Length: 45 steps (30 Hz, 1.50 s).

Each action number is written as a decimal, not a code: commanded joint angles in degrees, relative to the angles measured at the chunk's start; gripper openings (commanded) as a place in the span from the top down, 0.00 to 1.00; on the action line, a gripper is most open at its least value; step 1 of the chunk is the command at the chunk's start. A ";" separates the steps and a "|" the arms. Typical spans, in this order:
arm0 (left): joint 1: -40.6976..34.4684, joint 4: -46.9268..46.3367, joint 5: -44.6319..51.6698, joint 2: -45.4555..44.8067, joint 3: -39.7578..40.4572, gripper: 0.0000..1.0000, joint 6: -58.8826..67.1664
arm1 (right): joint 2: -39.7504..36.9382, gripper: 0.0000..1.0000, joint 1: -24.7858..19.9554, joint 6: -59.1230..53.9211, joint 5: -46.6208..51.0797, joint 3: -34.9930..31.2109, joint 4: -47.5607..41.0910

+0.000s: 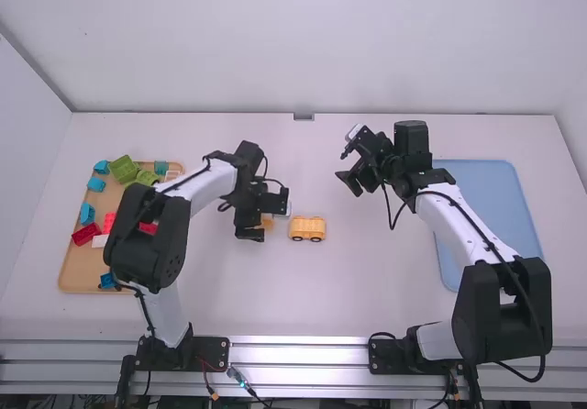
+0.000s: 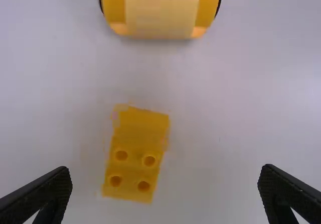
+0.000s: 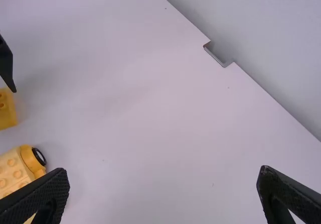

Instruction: Assemble lego blocks to make yellow taxi

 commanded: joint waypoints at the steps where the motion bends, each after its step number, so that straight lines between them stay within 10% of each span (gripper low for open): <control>1: 2.08 -2.03 6.58 -1.14 2.80 0.01 5.25 | -0.42 0.01 0.26 -0.04 -0.31 0.17 -0.13; 21: 16.76 21.09 35.69 -0.96 -17.94 0.01 25.05 | -0.39 0.01 0.26 -1.09 -0.42 0.17 -1.40; 45: 18.80 16.22 38.07 12.09 -8.41 0.07 30.16 | -0.39 0.01 2.27 -0.94 -0.26 0.17 -1.60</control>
